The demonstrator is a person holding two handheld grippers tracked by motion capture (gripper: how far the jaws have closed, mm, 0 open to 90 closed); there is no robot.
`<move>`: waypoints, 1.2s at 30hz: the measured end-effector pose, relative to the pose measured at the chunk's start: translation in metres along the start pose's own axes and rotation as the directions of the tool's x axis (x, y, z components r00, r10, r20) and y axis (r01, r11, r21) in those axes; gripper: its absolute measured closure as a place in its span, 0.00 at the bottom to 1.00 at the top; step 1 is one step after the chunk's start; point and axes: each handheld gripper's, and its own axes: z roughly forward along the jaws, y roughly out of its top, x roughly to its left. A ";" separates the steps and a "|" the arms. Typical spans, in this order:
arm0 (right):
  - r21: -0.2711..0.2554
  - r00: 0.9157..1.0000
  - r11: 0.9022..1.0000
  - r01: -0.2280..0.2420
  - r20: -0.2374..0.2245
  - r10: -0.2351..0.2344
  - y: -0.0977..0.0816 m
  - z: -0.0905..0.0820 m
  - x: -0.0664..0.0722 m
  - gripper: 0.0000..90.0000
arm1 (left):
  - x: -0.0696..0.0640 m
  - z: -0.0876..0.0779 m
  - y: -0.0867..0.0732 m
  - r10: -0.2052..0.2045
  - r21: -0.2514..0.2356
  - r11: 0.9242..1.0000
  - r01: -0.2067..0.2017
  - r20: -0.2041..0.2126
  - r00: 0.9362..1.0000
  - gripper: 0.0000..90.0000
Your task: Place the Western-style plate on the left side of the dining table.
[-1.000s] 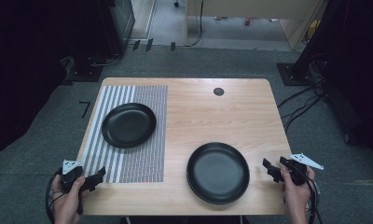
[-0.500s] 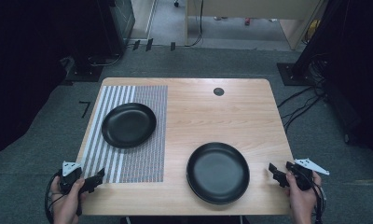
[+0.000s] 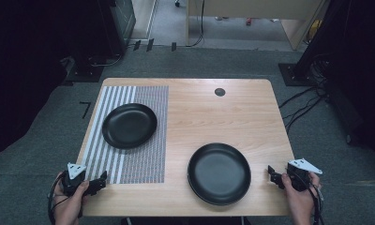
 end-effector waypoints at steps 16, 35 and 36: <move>0.005 1.000 1.000 0.016 0.006 -0.016 0.000 0.001 0.002 0.19 | 0.000 0.001 0.000 0.009 0.006 1.000 -0.009 0.007 1.000 0.04; 0.011 1.000 1.000 0.014 0.006 -0.014 0.000 0.001 0.002 0.16 | -0.001 0.001 0.000 0.008 0.007 1.000 -0.008 0.006 1.000 0.04; 0.011 1.000 1.000 0.014 0.008 -0.014 0.000 0.001 0.002 0.16 | -0.001 0.001 0.000 0.007 0.007 1.000 -0.007 0.005 1.000 0.04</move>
